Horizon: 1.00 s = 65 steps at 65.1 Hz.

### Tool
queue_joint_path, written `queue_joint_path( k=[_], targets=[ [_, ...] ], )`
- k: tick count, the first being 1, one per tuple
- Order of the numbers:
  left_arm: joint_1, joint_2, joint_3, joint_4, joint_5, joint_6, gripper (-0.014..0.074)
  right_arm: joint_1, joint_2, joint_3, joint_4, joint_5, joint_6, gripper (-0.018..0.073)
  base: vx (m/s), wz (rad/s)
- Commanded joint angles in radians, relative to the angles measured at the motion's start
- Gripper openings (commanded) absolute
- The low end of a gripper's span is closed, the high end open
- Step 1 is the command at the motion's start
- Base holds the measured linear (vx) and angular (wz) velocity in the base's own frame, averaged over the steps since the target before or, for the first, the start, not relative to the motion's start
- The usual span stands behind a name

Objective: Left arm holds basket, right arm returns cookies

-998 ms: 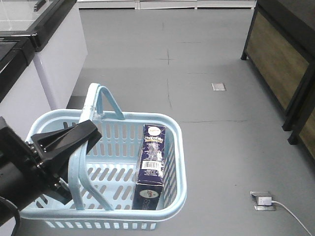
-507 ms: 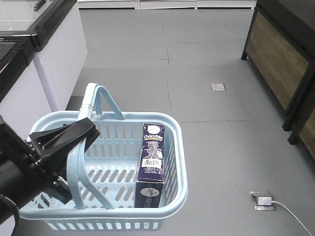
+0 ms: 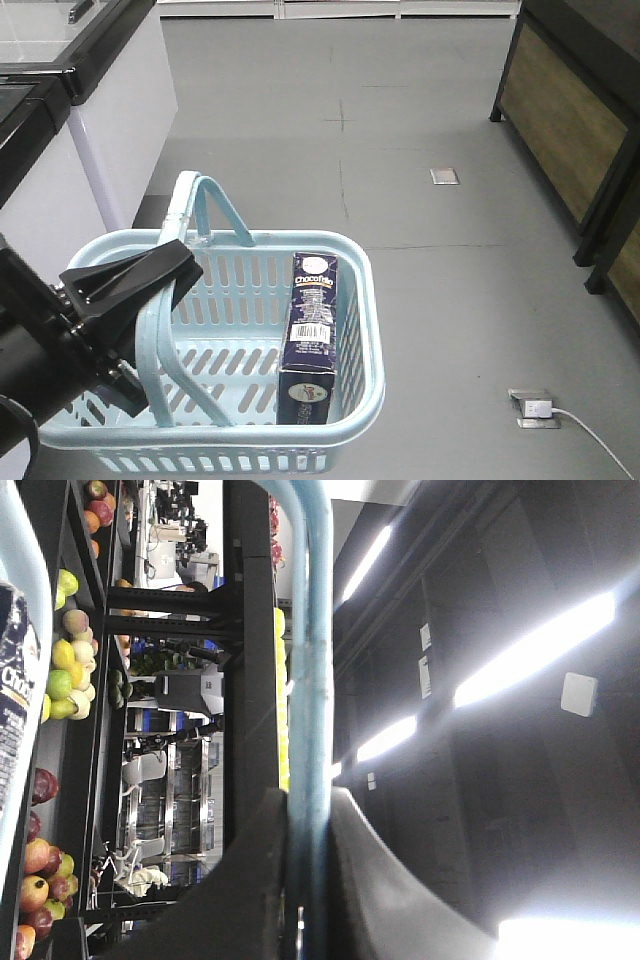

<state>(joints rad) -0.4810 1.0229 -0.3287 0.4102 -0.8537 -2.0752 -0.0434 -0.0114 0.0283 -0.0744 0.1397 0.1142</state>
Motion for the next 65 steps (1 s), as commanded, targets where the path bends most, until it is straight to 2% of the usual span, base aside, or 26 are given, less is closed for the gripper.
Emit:
queue_joint_path(
  k=[1, 65],
  targets=[
    [-0.007, -0.022, -0.031, -0.045, -0.119, -0.006, -0.0003, -0.004, -0.009, 0.017, -0.006, -0.073, -0.008, -0.001, 0.0, 0.0],
    [-0.007, -0.022, -0.031, -0.041, -0.118, -0.006, -0.0003, -0.004, -0.009, 0.017, -0.006, -0.073, -0.008, -0.001, 0.0, 0.0]
  ],
)
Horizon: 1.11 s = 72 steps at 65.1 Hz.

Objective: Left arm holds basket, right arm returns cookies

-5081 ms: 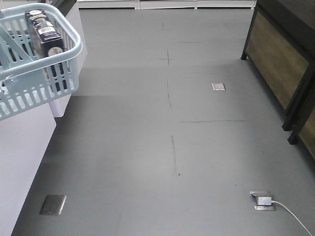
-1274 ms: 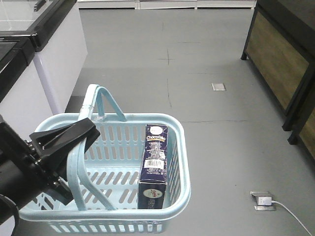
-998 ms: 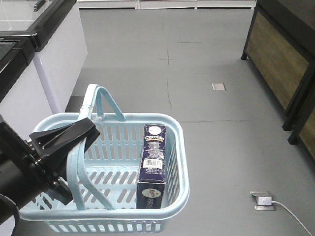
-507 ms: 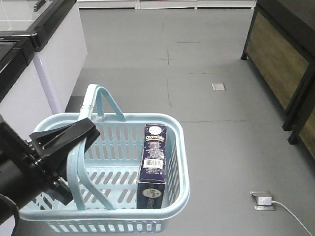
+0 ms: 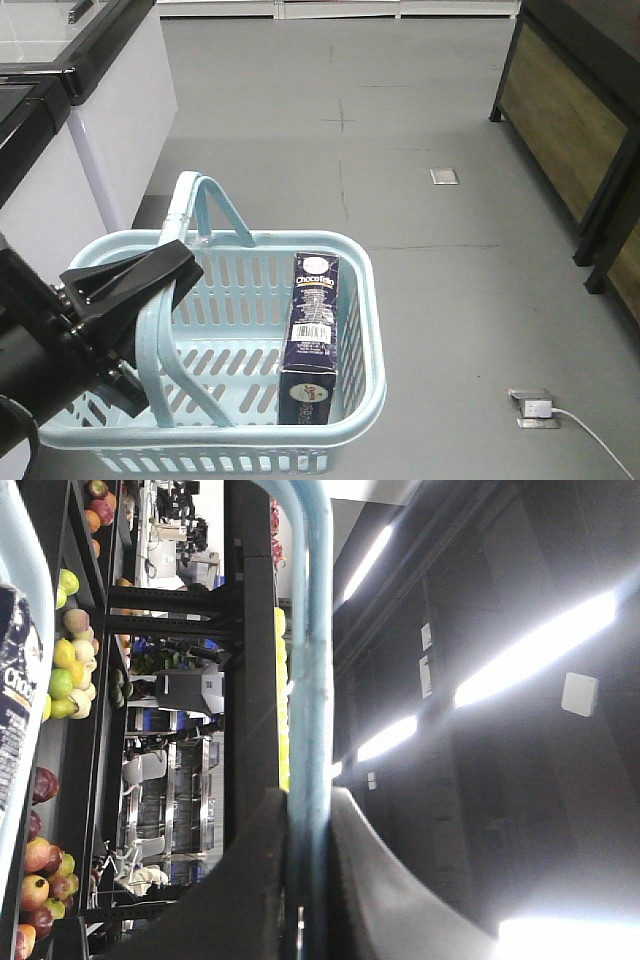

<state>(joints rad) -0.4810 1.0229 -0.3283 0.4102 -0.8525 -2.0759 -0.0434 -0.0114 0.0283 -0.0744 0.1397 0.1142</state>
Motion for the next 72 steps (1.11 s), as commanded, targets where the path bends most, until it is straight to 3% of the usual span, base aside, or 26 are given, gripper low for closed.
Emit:
queue_joint_path(
  k=[1, 72],
  targets=[
    [-0.007, -0.022, -0.031, -0.041, -0.119, -0.005, -0.0003, -0.004, -0.009, 0.017, -0.006, -0.073, -0.008, -0.001, 0.0, 0.0],
    [-0.007, -0.022, -0.031, -0.041, -0.12, -0.005, -0.0003, -0.004, -0.009, 0.017, -0.006, -0.073, -0.008, -0.001, 0.0, 0.0]
  ],
)
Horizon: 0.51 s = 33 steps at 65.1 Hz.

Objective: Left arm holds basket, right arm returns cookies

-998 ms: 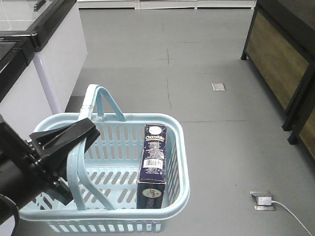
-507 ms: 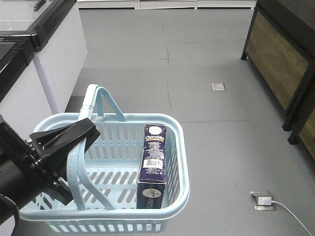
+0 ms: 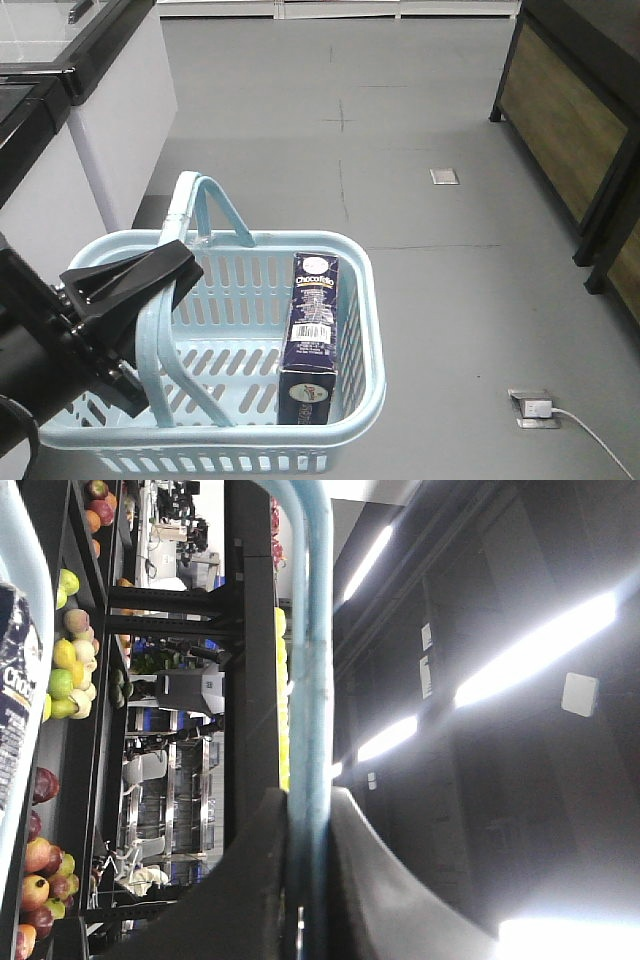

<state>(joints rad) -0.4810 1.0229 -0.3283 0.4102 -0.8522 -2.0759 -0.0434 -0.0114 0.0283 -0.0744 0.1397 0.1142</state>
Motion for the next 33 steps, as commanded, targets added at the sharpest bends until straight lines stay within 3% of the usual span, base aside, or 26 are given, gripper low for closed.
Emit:
queue_joint_path(
  k=[1, 33],
  targets=[
    [-0.007, -0.022, -0.031, -0.041, -0.12, -0.005, -0.0003, -0.004, -0.009, 0.017, -0.006, -0.073, -0.008, -0.001, 0.0, 0.0],
    [-0.007, -0.022, -0.031, -0.041, -0.12, -0.005, -0.0003, -0.004, -0.009, 0.017, -0.006, -0.073, -0.008, -0.001, 0.0, 0.0]
  ],
)
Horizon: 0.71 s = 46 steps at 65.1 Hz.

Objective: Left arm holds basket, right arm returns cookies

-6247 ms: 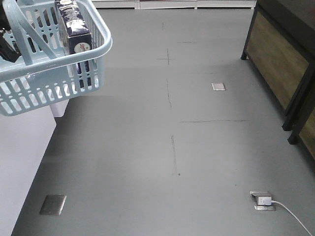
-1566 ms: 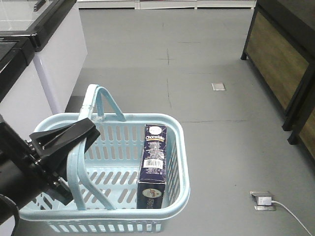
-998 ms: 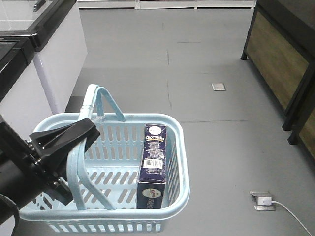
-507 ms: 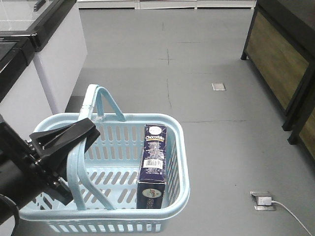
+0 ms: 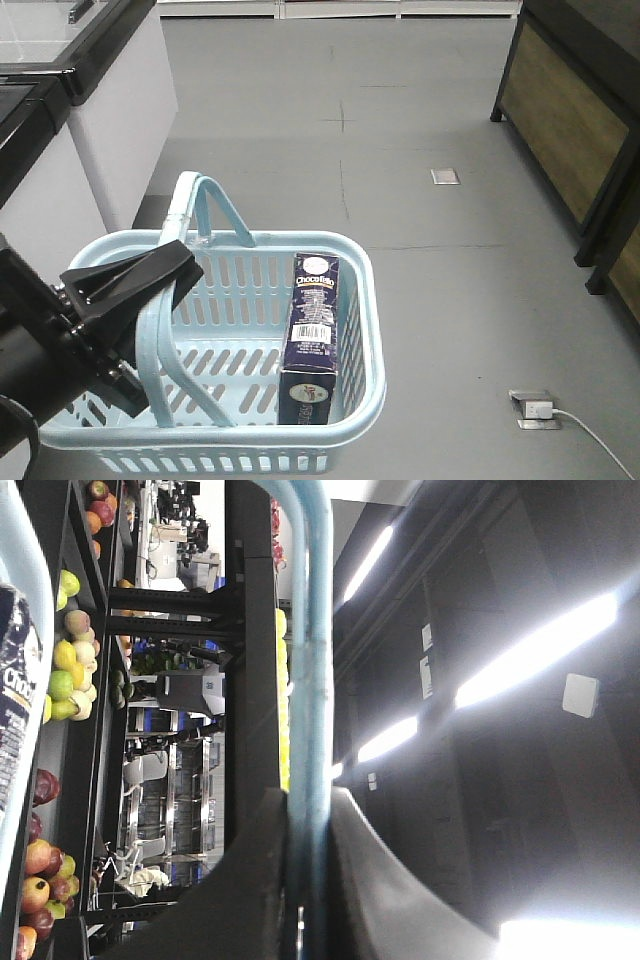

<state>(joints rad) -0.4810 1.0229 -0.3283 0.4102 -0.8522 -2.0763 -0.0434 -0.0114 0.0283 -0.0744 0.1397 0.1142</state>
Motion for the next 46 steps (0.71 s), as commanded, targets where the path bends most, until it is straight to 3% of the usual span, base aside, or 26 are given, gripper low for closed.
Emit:
queue_joint_path(
  k=[1, 46],
  targets=[
    [-0.007, -0.022, -0.031, -0.041, -0.12, -0.005, -0.0003, -0.004, -0.009, 0.017, -0.006, -0.073, -0.008, -0.001, 0.02, 0.0],
    [-0.007, -0.022, -0.031, -0.041, -0.12, -0.005, -0.0003, -0.004, -0.009, 0.017, -0.006, -0.073, -0.008, -0.001, 0.07, 0.0]
  ],
)
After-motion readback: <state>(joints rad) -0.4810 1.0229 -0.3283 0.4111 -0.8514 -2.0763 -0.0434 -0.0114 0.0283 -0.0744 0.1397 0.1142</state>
